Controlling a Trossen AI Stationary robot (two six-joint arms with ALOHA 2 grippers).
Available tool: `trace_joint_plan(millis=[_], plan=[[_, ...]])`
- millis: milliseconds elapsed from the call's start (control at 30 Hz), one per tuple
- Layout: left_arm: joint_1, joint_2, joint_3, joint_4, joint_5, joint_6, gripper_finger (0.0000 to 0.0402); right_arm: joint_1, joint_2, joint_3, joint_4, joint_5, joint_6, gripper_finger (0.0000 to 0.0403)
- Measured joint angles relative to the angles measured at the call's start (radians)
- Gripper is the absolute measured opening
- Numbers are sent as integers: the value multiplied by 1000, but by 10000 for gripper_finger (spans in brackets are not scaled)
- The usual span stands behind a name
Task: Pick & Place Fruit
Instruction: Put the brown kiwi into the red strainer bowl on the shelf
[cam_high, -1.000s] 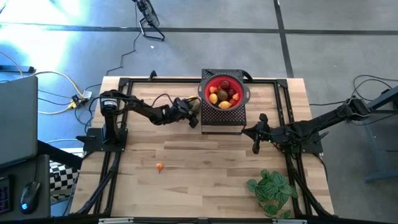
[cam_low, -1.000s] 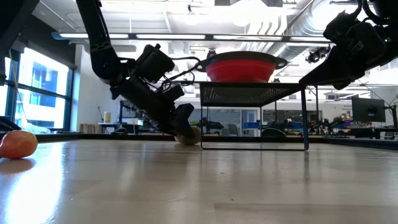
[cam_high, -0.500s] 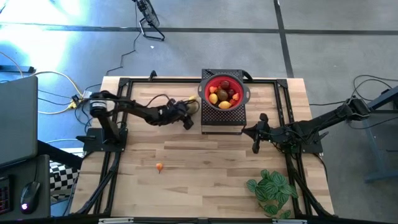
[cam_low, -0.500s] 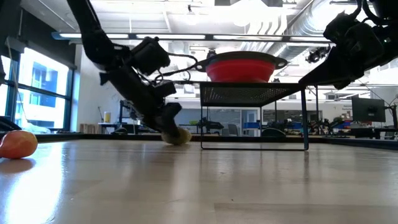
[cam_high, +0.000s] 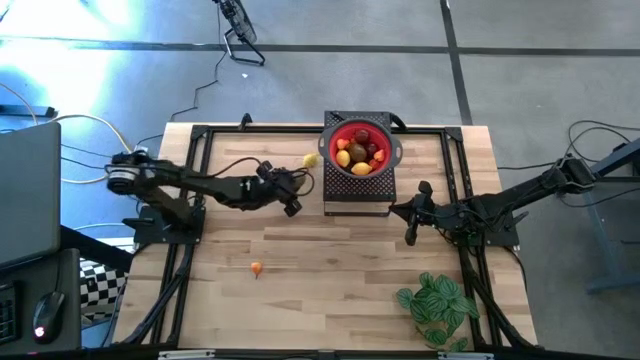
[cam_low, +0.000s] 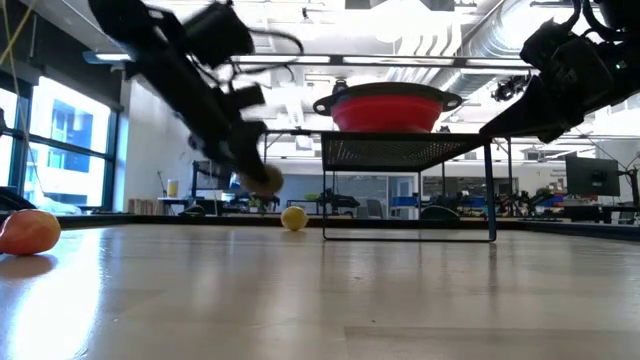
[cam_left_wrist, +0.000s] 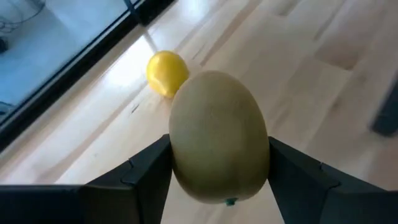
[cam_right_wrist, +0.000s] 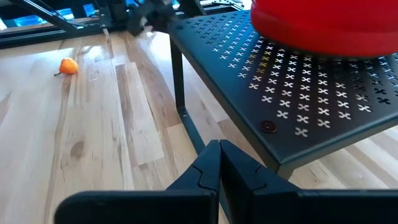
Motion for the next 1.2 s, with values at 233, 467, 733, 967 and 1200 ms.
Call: trace_joint_plan(millis=[233,467,733,967,1200], plan=[[-65,-170,0,-80,-3,0,225,0,0,0,-2,-1,0,2],[-136,-314,1,-37,-2,35,225,0,0,0,-6,0,0,2],[-171,-354,2,179,45,106,225,0,0,0,-5,0,0,2],[-169,-354,2,393,115,109,225,0,0,0,-6,-1,0,2],[-169,-348,2,484,145,102,225,0,0,0,-6,-1,1,2]])
